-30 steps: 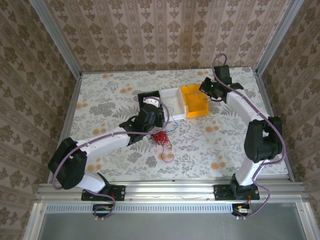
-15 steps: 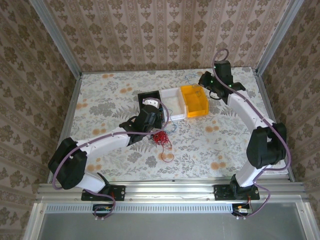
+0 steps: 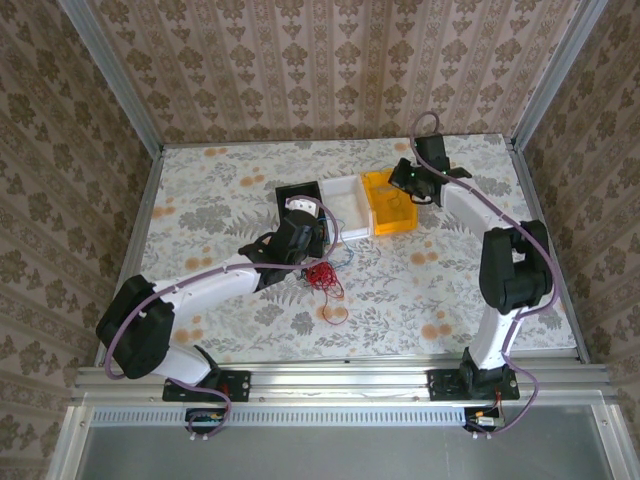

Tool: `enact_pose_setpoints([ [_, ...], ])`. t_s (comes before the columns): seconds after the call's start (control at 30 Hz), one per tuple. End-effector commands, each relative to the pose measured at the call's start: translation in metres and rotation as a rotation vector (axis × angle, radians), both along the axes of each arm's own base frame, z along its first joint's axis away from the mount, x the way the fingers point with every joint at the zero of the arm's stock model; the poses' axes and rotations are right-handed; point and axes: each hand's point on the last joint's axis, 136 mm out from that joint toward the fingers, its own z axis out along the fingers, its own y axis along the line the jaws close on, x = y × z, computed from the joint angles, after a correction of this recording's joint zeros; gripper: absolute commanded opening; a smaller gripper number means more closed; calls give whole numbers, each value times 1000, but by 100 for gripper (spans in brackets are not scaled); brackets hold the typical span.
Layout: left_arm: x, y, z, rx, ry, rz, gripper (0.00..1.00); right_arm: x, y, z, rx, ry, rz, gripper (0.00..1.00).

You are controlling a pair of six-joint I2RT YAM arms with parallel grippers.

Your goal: Untangle the cables

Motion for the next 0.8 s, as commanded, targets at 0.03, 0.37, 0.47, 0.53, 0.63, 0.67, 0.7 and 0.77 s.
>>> enact_pose_setpoints([
  [0.03, 6, -6, 6, -3, 8, -5, 0, -5, -3, -7, -22, 38, -1, 12],
  [0.37, 7, -11, 9, -12, 7, -17, 0, -31, -48, -5, -187, 32, -160, 65],
  [0.47, 7, -12, 10, -18, 8, -19, 0, -34, -50, -23, -231, 96, -133, 65],
  [0.53, 7, -13, 13, -23, 4, -24, 0, -34, -53, -35, -258, 140, -125, 65],
  [0.63, 6, -18, 22, -36, -9, -53, 0, -32, -54, -49, -281, 184, -98, 65],
  [0.67, 5, -19, 28, -48, -16, -66, 0, -31, -53, -52, -284, 188, -85, 64],
  [0.7, 4, -22, 35, -63, -26, -80, 0, -30, -50, -57, -281, 192, -65, 63],
  [0.77, 2, -25, 50, -84, -49, -107, 0, -29, -44, -63, -265, 203, -27, 61],
])
